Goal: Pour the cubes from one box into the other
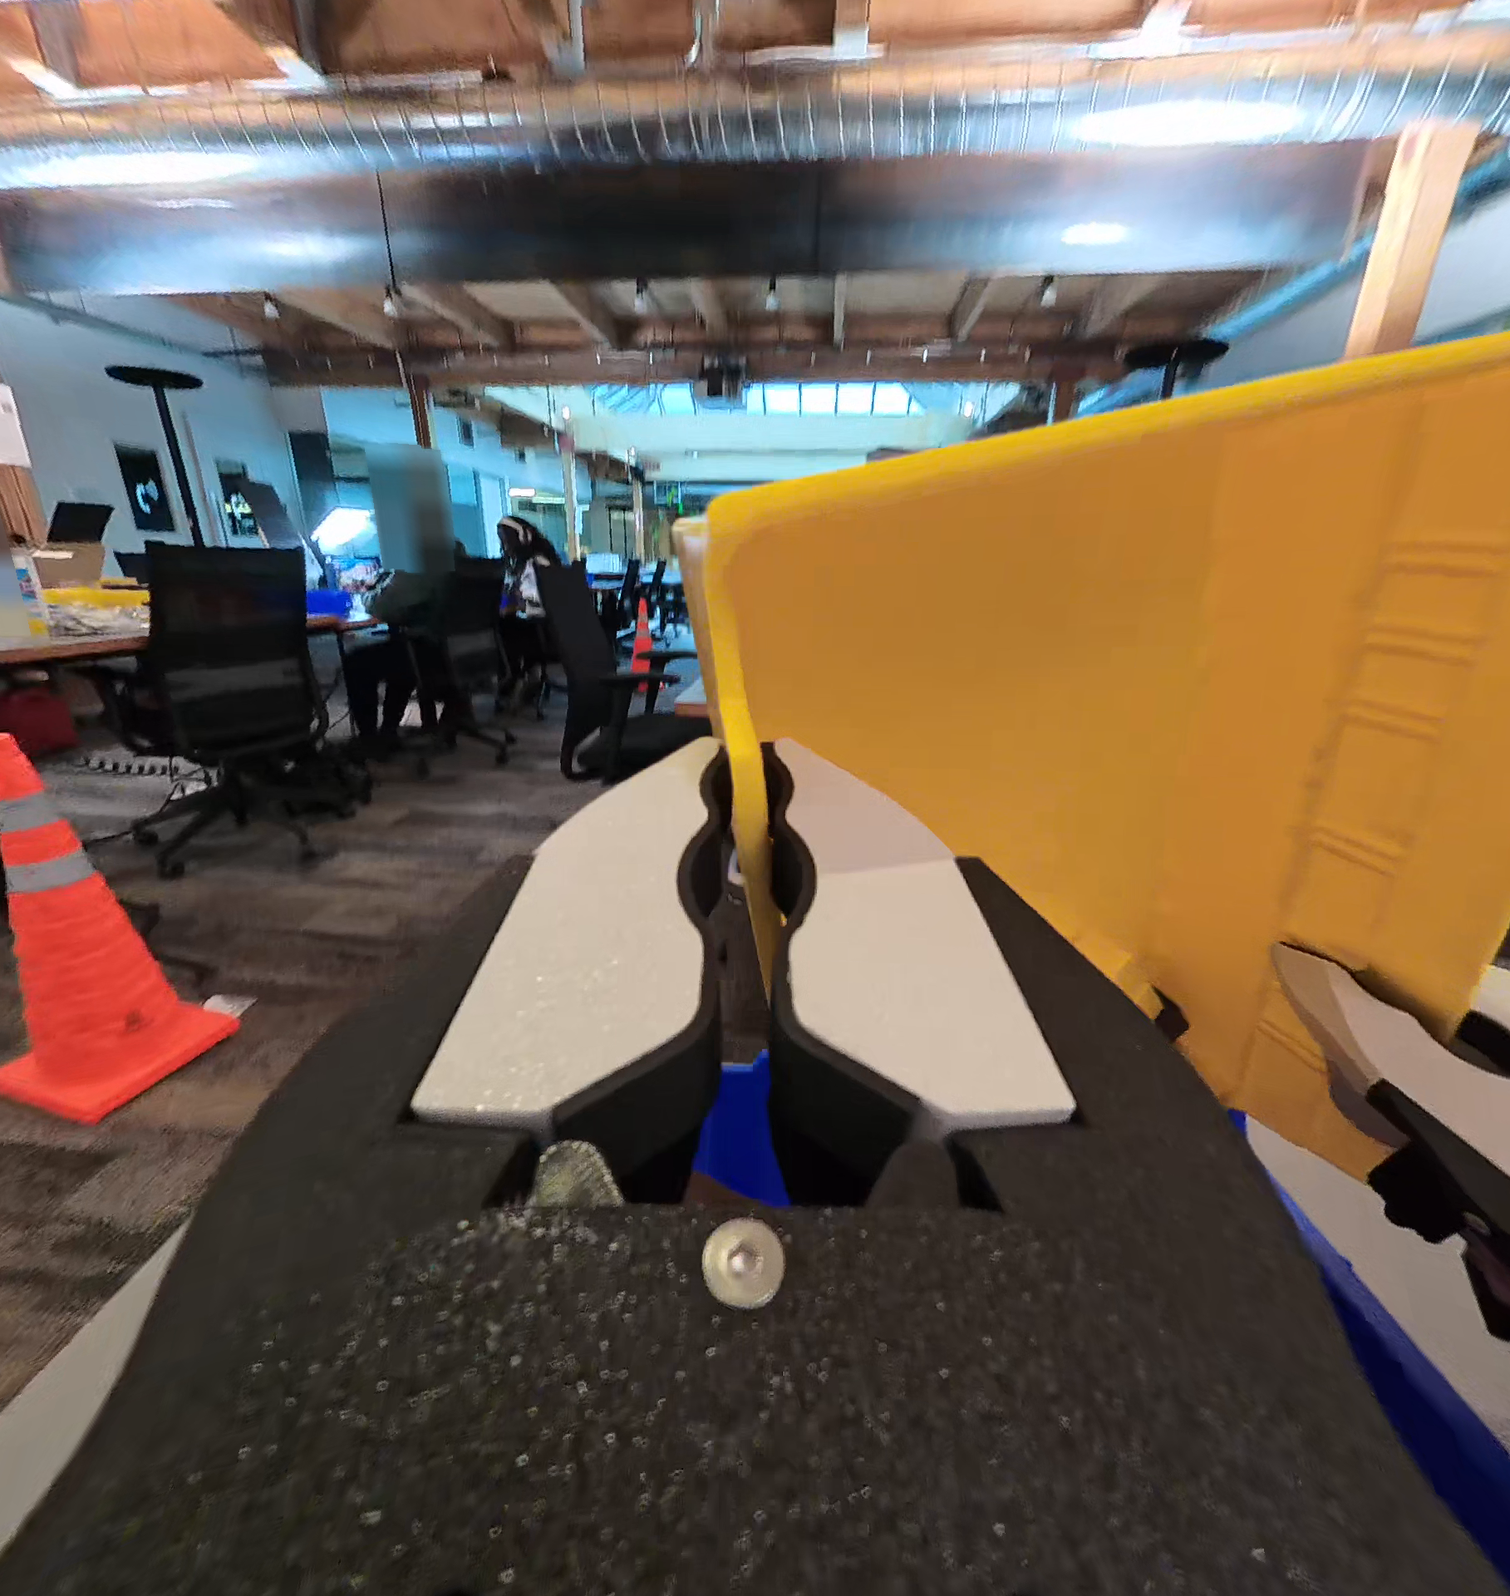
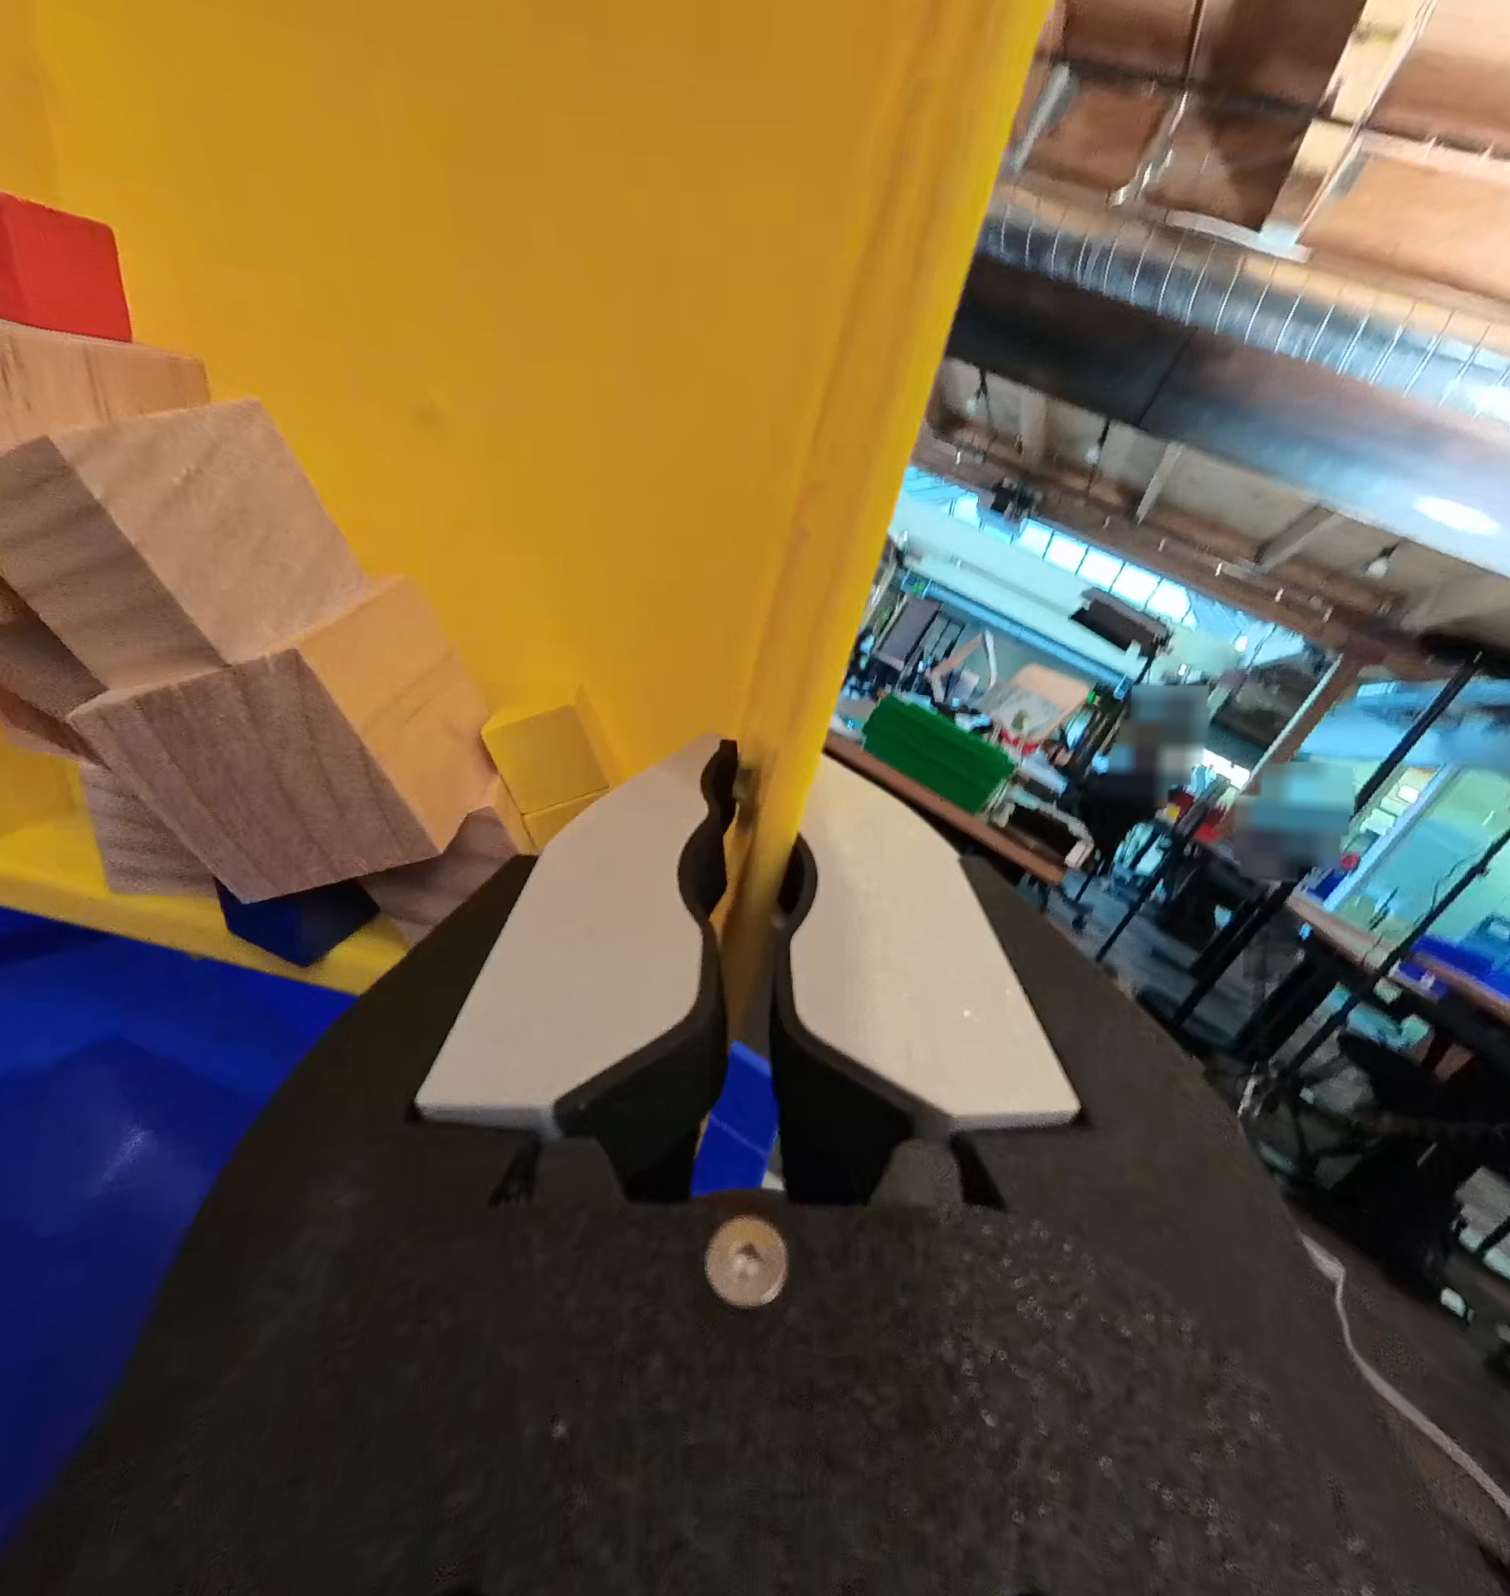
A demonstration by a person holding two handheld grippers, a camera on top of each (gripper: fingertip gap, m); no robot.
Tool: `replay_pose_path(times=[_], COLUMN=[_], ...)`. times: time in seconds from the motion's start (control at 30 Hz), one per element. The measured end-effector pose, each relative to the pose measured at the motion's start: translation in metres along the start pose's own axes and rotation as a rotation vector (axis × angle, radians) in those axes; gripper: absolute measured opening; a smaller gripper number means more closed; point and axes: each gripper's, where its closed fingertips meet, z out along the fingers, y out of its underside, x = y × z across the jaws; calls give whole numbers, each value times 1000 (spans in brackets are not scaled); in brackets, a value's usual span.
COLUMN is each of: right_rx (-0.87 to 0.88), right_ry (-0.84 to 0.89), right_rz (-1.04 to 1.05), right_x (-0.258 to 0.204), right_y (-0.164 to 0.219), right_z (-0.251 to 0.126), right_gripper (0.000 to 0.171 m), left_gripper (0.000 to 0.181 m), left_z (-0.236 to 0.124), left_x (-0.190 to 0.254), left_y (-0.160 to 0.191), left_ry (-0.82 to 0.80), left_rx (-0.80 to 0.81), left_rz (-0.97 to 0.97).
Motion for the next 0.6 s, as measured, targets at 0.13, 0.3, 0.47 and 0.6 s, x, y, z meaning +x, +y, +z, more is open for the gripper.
replay_pose_path(times=[0.13,0.3,0.47,0.6], right_rx=[35,39,12,0], right_ry=[-20,11,10,4], right_rz=[-48,-95,-108,-118], right_x=[-5,-4,-4,-6], right_y=[-2,-1,6,7], right_z=[0,-3,-3,-4], right_gripper=[5,5,5,5], left_gripper=[6,7,7,6], left_z=[-11,-7,1,7], left_x=[-11,-17,-16,-18], left_y=[17,35,41,42], left_ry=[-8,11,19,26], left_rx=[1,1,-44,-43], left_rz=[-41,-118,-79,-97])
